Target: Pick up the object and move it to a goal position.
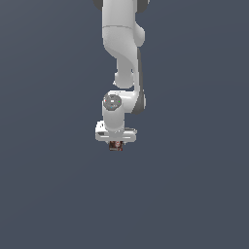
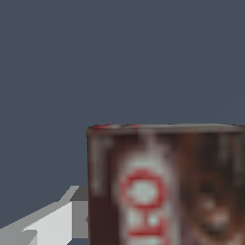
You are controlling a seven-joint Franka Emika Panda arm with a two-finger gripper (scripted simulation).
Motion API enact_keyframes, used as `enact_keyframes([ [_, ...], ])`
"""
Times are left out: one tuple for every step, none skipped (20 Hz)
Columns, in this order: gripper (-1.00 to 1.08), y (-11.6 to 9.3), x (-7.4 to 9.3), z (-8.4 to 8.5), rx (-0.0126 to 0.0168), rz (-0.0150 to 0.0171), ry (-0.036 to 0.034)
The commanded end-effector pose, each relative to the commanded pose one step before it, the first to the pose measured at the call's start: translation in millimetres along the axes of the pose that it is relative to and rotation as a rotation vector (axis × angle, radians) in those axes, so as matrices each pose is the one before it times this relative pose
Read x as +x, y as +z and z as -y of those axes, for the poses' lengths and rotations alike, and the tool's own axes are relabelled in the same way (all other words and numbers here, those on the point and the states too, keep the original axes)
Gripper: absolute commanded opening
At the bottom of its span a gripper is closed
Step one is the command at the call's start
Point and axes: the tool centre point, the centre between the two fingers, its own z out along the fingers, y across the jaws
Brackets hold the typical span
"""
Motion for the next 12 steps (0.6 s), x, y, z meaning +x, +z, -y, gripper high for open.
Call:
enact_keyframes([
  [-1.0,0.98,0.23,-0.02,-0.00002,-0.00002,0.00014],
  [-1.0,0.0,0.0,0.0,0.0,0.0,0.0],
  [-1.0,0.0,0.0,0.0,0.0,0.0,0.0],
  [-1.0,0.0,0.0,0.0,0.0,0.0,0.0],
  [-1.0,-0.84,-0.17,-0.13,0.0,0.0,0.0],
  [-1.0,-0.22,-0.05,0.12,0.0,0.0,0.0],
  [-1.0,-0.67,-0.15,0.35,0.0,0.0,0.0],
  [-1.0,-1.11,-0.25,0.58,0.0,0.0,0.0],
  [-1.0,-1.56,-0.35,0.82,0.0,0.0,0.0],
  [-1.0,-2.01,-0.44,1.05,0.0,0.0,0.0],
  [-1.0,-2.46,-0.54,1.29,0.0,0.0,0.0],
  [-1.0,-2.91,-0.64,1.52,0.0,0.0,0.0],
])
